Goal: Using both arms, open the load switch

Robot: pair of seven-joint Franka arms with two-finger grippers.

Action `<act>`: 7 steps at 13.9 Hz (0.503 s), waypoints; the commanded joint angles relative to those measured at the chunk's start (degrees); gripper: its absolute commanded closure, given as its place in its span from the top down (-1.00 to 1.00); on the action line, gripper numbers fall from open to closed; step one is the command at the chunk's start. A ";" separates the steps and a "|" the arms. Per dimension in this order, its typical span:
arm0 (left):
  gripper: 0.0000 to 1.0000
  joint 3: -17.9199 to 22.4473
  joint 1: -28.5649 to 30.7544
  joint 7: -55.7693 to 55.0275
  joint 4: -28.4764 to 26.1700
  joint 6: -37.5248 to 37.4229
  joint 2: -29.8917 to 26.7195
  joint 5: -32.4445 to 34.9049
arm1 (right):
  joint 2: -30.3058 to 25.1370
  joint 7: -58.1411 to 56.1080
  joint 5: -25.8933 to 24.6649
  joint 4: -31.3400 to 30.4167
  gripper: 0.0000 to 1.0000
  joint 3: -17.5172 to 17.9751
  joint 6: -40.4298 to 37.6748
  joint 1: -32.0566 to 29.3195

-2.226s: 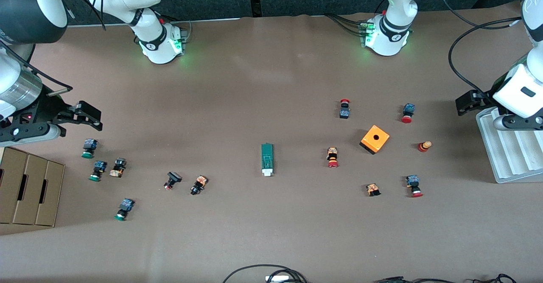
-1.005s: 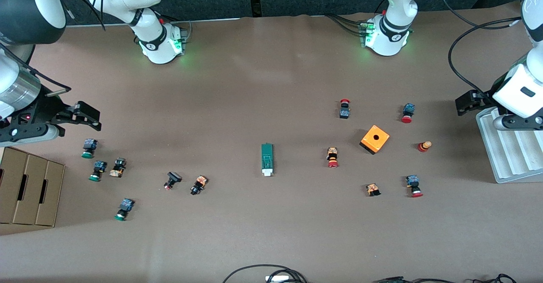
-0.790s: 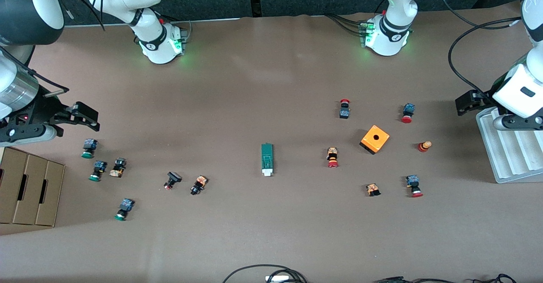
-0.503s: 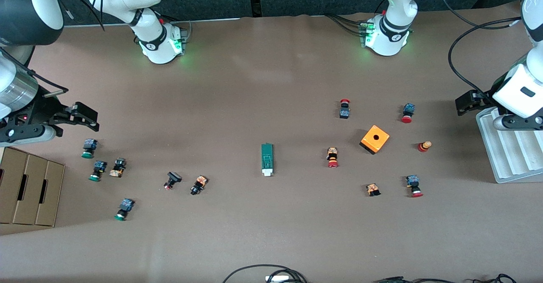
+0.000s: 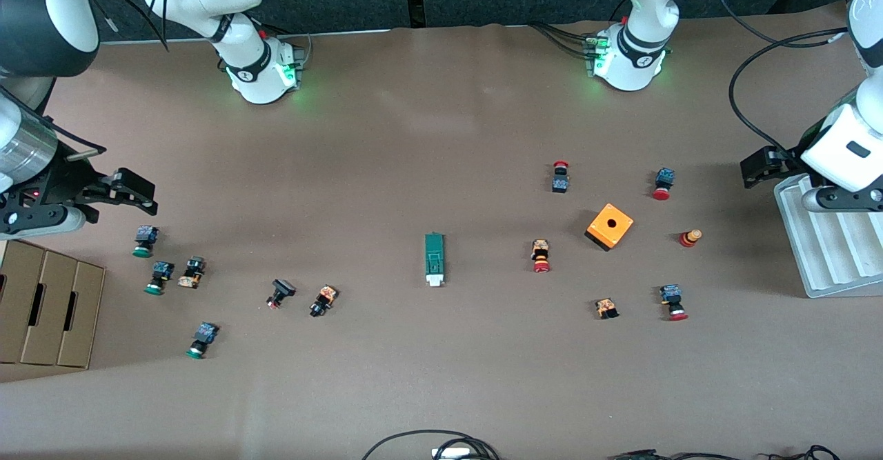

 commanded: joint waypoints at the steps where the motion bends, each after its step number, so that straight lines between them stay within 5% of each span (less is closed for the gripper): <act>1: 1.00 -0.88 0.75 -0.76 1.04 -1.05 0.38 0.75 | 1.37 -0.21 -0.11 1.06 1.00 0.07 -1.01 -0.53; 7: 1.00 -0.88 0.75 -0.76 1.04 -1.05 0.38 0.66 | 3.30 -0.21 -0.03 1.06 1.00 0.07 -2.51 -1.07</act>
